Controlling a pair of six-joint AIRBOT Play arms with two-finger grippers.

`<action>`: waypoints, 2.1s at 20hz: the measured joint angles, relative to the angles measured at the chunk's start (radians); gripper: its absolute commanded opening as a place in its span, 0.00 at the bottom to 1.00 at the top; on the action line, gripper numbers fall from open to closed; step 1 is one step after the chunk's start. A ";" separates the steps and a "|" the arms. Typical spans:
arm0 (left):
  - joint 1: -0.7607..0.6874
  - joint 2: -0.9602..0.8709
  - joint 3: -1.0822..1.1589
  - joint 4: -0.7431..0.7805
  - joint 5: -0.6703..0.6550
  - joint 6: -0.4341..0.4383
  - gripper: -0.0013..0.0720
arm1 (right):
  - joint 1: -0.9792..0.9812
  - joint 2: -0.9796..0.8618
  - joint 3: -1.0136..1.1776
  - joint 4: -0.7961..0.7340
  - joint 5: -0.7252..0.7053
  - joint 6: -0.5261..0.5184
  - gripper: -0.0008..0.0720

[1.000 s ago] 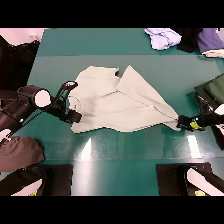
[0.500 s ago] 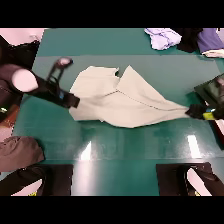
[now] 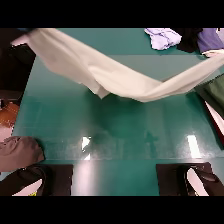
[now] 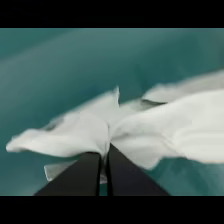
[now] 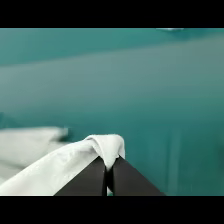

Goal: Fold the shirts.

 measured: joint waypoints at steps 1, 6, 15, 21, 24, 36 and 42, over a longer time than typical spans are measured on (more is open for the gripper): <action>0.000 0.019 0.034 0.000 0.003 0.000 0.06 | 0.000 -0.013 0.065 0.000 0.008 0.003 0.03; 0.000 0.140 0.100 0.003 0.069 -0.011 0.06 | 0.000 -0.058 0.308 0.001 0.040 0.012 0.03; 0.000 0.260 0.127 -0.009 0.240 -0.054 0.06 | 0.000 -0.069 0.574 -0.243 0.129 0.117 0.03; 0.000 0.266 0.013 0.028 0.149 -0.064 0.06 | 0.000 -0.163 0.564 -0.319 0.367 0.199 0.03; -0.001 0.246 -0.152 0.122 0.093 -0.072 0.06 | 0.000 -0.259 0.496 -0.314 0.458 0.222 0.03; 0.156 -0.233 -0.408 0.316 0.302 -0.028 0.06 | 0.063 -0.645 0.167 -0.224 0.186 0.178 0.03; 0.257 -0.408 -0.413 0.191 0.441 0.069 0.06 | 0.183 -0.736 0.065 -0.224 -0.181 0.123 0.03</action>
